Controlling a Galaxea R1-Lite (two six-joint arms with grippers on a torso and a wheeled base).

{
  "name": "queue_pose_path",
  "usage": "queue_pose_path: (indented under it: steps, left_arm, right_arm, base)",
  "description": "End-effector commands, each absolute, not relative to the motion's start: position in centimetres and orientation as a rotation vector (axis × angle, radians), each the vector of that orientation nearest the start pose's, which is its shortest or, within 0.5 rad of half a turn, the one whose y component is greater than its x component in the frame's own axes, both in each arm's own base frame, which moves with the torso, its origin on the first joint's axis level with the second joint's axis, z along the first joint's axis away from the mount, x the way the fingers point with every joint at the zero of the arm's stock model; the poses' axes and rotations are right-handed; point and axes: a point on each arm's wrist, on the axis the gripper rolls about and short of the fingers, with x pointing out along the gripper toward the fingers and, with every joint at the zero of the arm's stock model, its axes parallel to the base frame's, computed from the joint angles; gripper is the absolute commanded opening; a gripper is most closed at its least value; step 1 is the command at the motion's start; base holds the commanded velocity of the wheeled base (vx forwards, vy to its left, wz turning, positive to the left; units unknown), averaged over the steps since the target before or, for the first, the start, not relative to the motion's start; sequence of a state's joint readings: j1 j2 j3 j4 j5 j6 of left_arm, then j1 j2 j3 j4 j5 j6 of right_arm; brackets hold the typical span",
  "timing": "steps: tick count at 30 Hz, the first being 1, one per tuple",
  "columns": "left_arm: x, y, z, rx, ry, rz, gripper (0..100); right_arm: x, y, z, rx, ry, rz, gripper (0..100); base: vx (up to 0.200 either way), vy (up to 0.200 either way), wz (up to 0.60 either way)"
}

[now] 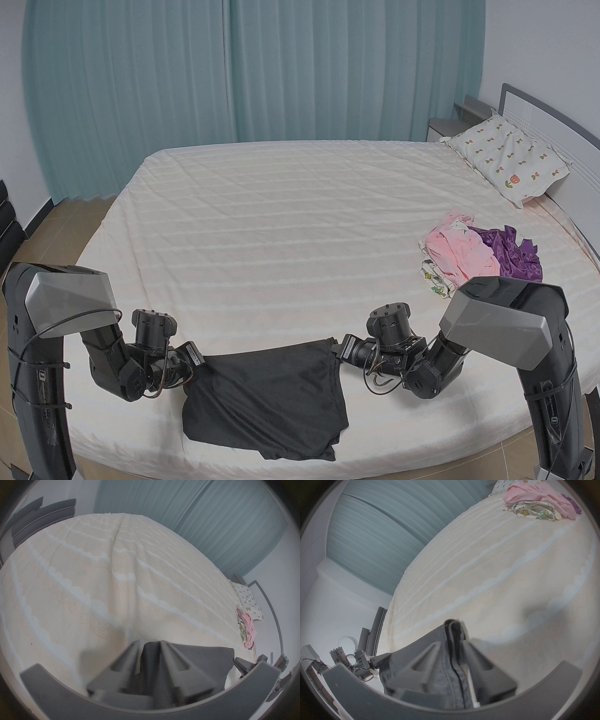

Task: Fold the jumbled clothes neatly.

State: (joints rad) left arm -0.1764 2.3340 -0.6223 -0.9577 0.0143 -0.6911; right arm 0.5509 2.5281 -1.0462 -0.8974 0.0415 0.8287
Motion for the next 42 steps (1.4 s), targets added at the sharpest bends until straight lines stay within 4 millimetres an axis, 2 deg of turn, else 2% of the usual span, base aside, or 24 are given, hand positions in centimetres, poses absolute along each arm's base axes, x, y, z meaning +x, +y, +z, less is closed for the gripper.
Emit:
queue_pose_path:
  steps: [1, 4, 7, 8, 10, 13, 15, 16, 18, 19, 20, 23, 25, 26, 27, 30, 31, 33, 34, 35, 36, 42]
  left_arm:
    - [32.6, -5.8, -3.7, -0.585, 0.772, 0.110, 100]
    - [32.5, -5.7, -3.5, -0.589, 0.768, 0.113, 100]
    - [32.5, -5.2, -2.0, -0.600, 0.728, 0.111, 100]
    - [32.3, -4.5, -0.3, -0.619, 0.687, 0.106, 100]
    - [31.9, -3.7, 2.1, -0.637, 0.635, 0.083, 100]
    - [31.5, -3.2, 4.3, -0.633, 0.597, 0.026, 100]
    - [31.1, -2.7, 5.9, -0.602, 0.568, 0.015, 100]
    - [30.5, -2.4, 7.1, -0.582, 0.553, 0.010, 100]
    - [29.1, -1.8, 8.9, -0.574, 0.530, 0.015, 100]
    - [28.9, -1.7, 9.2, -0.576, 0.525, 0.015, 100]
    - [27.2, -1.2, 11.1, -0.583, 0.485, 0.003, 100]
    - [23.7, -0.8, 13.4, -0.590, 0.409, -0.031, 100]
    - [21.5, -0.7, 14.4, -0.582, 0.365, -0.046, 100]
    - [21.5, -0.7, 14.4, -0.582, 0.365, -0.046, 100]
    - [19.0, -0.7, 15.2, -0.568, 0.312, -0.063, 100]
    - [16.2, -0.5, 15.8, -0.543, 0.267, -0.053, 100]
    - [16.1, -0.5, 15.8, -0.541, 0.264, -0.053, 100]
    - [13.6, -0.3, 16.1, -0.525, 0.207, -0.007, 100]
    - [13.6, -0.3, 16.1, -0.525, 0.207, -0.007, 100]
    - [11.7, -0.3, 16.2, -0.524, 0.158, -0.007, 100]
    - [10.8, -0.3, 16.2, -0.524, 0.131, -0.010, 100]
    - [7.1, -0.1, 16.4, -0.495, 0.056, 0.025, 100]
  right_arm:
    - [35.6, 22.0, -5.1, 0.632, 0.774, 0.303, 100]
    - [35.6, 21.8, -4.7, 0.642, 0.747, 0.309, 100]
    - [35.8, 20.7, -3.5, 0.658, 0.690, 0.299, 100]
    - [35.7, 19.7, -1.7, 0.665, 0.653, 0.287, 100]
    - [35.1, 18.3, 0.5, 0.673, 0.620, 0.276, 100]
    - [34.0, 16.6, 3.4, 0.683, 0.575, 0.267, 100]
    - [32.8, 15.5, 5.5, 0.672, 0.542, 0.271, 100]
    - [31.5, 14.9, 6.6, 0.657, 0.528, 0.274, 100]
    - [29.5, 13.9, 8.2, 0.639, 0.498, 0.275, 100]
    - [29.2, 13.8, 8.5, 0.637, 0.493, 0.276, 100]
    - [27.5, 13.2, 10.1, 0.628, 0.451, 0.278, 100]
    - [24.2, 11.8, 12.8, 0.587, 0.365, 0.273, 100]
    - [22.2, 10.8, 14.0, 0.542, 0.310, 0.270, 100]
    - [22.2, 10.8, 14.0, 0.542, 0.310, 0.270, 100]
    - [20.2, 9.8, 15.0, 0.501, 0.258, 0.263, 100]
    - [17.3, 8.2, 15.8, 0.456, 0.203, 0.243, 100]
    - [17.2, 8.1, 15.8, 0.454, 0.199, 0.242, 100]
    - [14.7, 6.7, 16.4, 0.429, 0.149, 0.223, 100]
    - [14.7, 6.7, 16.4, 0.429, 0.149, 0.223, 100]
    - [12.8, 5.7, 16.6, 0.416, 0.118, 0.214, 100]
    - [11.8, 5.2, 16.6, 0.404, 0.107, 0.211, 100]
    - [6.5, 2.4, 16.2, 0.307, 0.032, 0.195, 100]
  base:
    - [0.000, 0.000, 0.00]
    - [0.000, 0.000, 0.00]
    - [0.000, 0.000, 0.00]
    - [0.000, 0.000, 0.00]
    - [0.000, 0.000, 0.00]
    - [0.000, 0.000, 0.00]
    - [0.000, 0.000, 0.00]
    - [0.000, 0.000, 0.00]
    - [0.000, 0.000, 0.00]
    - [0.000, 0.000, 0.00]
    - [0.000, 0.000, 0.00]
    - [0.000, 0.000, 0.00]
    - [0.000, 0.000, 0.00]
    - [0.000, 0.000, 0.00]
    - [0.000, 0.000, 0.00]
    - [0.000, 0.000, 0.00]
    - [0.000, 0.000, 0.00]
    - [0.000, 0.000, 0.00]
    - [0.000, 0.000, 0.00]
    - [0.000, 0.000, 0.00]
    - [0.000, 0.000, 0.00]
    - [0.000, 0.000, 0.00]
